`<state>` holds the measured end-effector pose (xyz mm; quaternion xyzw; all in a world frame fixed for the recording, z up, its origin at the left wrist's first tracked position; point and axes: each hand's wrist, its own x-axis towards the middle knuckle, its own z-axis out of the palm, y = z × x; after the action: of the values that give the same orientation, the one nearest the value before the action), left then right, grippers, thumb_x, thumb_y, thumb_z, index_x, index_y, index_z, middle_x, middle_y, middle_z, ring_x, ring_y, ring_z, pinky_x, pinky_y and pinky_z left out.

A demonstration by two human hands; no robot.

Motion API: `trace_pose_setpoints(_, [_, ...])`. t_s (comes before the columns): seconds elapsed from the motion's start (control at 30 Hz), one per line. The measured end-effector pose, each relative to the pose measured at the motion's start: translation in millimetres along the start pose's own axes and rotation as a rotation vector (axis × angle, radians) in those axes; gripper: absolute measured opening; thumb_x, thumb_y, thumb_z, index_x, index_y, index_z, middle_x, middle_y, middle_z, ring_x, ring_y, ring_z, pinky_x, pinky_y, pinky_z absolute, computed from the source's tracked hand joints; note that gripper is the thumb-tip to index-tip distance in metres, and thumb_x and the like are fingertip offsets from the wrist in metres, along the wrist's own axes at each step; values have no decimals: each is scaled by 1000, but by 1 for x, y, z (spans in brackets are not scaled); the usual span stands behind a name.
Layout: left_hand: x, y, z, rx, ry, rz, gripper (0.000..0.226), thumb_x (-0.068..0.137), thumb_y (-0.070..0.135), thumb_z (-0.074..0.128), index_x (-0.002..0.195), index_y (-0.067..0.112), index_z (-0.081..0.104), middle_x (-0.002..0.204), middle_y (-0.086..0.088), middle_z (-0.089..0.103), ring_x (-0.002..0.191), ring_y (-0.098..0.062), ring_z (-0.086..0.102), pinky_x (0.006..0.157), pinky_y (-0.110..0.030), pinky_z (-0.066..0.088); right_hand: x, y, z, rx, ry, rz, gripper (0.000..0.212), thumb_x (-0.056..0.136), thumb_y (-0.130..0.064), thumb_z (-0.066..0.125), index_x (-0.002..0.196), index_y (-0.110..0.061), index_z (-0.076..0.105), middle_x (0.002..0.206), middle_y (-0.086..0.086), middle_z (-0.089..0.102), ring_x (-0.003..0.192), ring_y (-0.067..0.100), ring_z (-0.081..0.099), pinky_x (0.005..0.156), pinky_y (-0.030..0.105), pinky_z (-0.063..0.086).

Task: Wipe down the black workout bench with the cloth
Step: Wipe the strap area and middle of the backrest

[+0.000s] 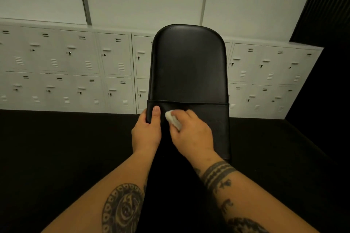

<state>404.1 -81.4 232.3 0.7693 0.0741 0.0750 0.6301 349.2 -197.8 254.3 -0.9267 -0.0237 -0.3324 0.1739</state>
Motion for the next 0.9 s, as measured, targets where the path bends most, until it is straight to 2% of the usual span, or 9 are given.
trace_pose_setpoints(0.13, [0, -1, -1, -18, -33, 5, 62, 94, 75, 36, 137, 36, 56, 112, 7, 65, 102, -14, 61, 76, -31, 47, 4, 25, -19, -44, -43, 97, 30, 89, -39, 59, 117, -31, 62, 106, -3, 63, 87, 25, 65, 71, 37, 53])
trace_pose_setpoints(0.23, [-1, 1, -3, -33, -35, -28, 66, 96, 74, 25, 145, 37, 50, 133, 3, 60, 123, -23, 56, 93, -38, 46, 33, 21, -17, 22, 77, 247, 24, 90, -39, 57, 111, -30, 62, 104, 0, 64, 88, 28, 64, 70, 35, 49])
trace_pose_setpoints(0.4, [-7, 6, -8, -113, -62, -110, 56, 99, 70, 15, 101, 38, 62, 98, 6, 63, 88, -9, 57, 67, -28, 39, 27, -20, 11, -35, 22, -17, 27, 87, -35, 61, 111, -24, 66, 95, 1, 62, 74, 28, 64, 61, 34, 46])
trace_pose_setpoints(0.5, [-5, 2, -9, -124, -76, -127, 68, 97, 74, 14, 122, 33, 63, 115, 3, 63, 106, -16, 59, 89, -37, 45, 16, 1, 5, -140, -12, -160, 27, 84, -36, 65, 109, -27, 67, 86, -2, 59, 65, 25, 62, 55, 32, 46])
trace_pose_setpoints(0.6, [0, -1, -10, -174, -107, -174, 83, 87, 85, 12, 135, 37, 60, 133, -1, 62, 125, -25, 56, 108, -52, 43, 19, 4, -3, -102, 9, -12, 27, 86, -37, 63, 111, -28, 65, 93, -2, 62, 73, 25, 63, 60, 34, 50])
trace_pose_setpoints(0.67, [-2, 0, -13, -249, -166, -189, 80, 87, 85, 14, 125, 38, 66, 122, -4, 69, 115, -25, 63, 104, -53, 47, 21, -11, 2, -3, 53, 120, 26, 87, -36, 62, 110, -26, 64, 97, -1, 62, 77, 27, 63, 62, 34, 50])
trace_pose_setpoints(0.73, [-2, 3, -21, -391, -254, -229, 71, 93, 79, 18, 120, 38, 70, 115, -5, 73, 109, -24, 67, 102, -51, 50, 14, -24, 11, 5, 59, 64, 25, 84, -35, 64, 107, -26, 65, 93, 1, 61, 73, 29, 63, 59, 36, 50])
trace_pose_setpoints(0.8, [-4, 2, -33, -516, -301, -267, 62, 99, 71, 22, 131, 39, 64, 120, -1, 71, 109, -22, 66, 99, -46, 51, -1, -22, 12, -55, -12, -73, 27, 81, -36, 65, 107, -29, 65, 88, -1, 60, 67, 29, 63, 55, 35, 50])
trace_pose_setpoints(0.9, [-11, -1, -40, -419, -329, -224, 39, 101, 56, 45, 131, 39, 64, 122, 1, 72, 110, -20, 68, 99, -46, 53, -17, 6, -5, -130, -97, -68, 30, 83, -39, 62, 112, -33, 64, 93, -2, 62, 74, 28, 65, 62, 37, 52])
